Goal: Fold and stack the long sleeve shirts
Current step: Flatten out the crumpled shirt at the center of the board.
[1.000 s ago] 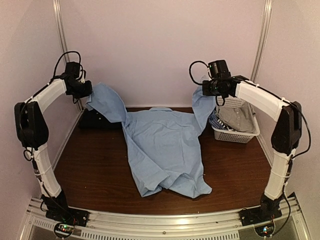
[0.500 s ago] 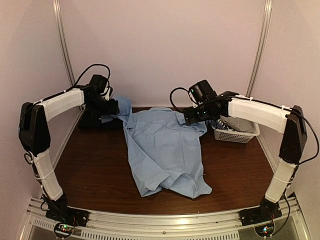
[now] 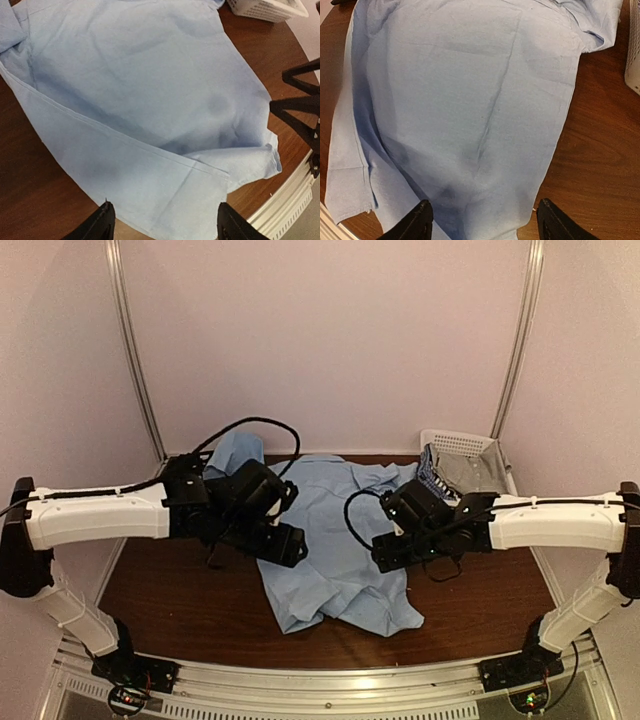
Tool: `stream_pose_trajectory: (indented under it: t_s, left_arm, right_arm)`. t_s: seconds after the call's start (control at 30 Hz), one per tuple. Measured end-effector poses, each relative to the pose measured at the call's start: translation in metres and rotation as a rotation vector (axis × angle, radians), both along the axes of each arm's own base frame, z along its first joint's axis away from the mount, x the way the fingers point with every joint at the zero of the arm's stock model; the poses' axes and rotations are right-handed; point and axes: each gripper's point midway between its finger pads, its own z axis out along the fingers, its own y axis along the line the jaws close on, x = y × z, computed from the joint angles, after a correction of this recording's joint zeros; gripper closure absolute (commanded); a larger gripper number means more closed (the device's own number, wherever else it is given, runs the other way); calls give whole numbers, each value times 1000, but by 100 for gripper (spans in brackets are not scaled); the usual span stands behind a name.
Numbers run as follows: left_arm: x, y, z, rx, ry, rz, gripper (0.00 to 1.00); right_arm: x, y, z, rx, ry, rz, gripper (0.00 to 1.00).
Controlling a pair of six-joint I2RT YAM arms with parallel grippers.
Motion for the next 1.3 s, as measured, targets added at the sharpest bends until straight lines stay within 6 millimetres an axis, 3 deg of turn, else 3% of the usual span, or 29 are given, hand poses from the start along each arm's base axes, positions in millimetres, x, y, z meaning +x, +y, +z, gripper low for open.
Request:
stream_pose_trajectory:
  t_s: [0.1,0.23,0.37,0.47,0.53,0.6,0.73,0.83,1.1,1.2,1.3]
  left_arm:
    - [-42,-26,-12,15,21,-53,28]
    - [-67,-45,-32,60,41,-76,28]
    - [-74,-58,-54,142,52,-63,29]
    - [-74,-65,-67,191,53,-48,35]
    - [-73,-64,-74,224,54,-27,42]
    - [-72,-60,-80,252,54,-4,58]
    - [-72,-47,-85,294,60,46,87]
    - [-74,-35,-83,295,64,89,96]
    - [-95,31,-44,169,101,214,98]
    - [-105,63,-39,102,133,268,98]
    - [-117,92,-49,60,181,314,92]
  right_arm:
    - [-22,-5,-6,21,19,-16,31]
    - [-44,-10,-18,30,48,-29,31]
    - [-63,-15,-31,26,74,-33,31]
    - [-76,-15,-41,16,91,-21,31]
    - [-82,-15,-46,13,99,-14,31]
    - [-87,-14,-51,10,105,-7,31]
    - [-94,-8,-59,3,113,16,32]
    - [-101,-2,-64,3,123,43,43]
    - [-121,20,-82,-30,162,114,88]
    - [-127,28,-75,-36,163,131,95]
    - [-133,34,-63,-42,162,144,96]
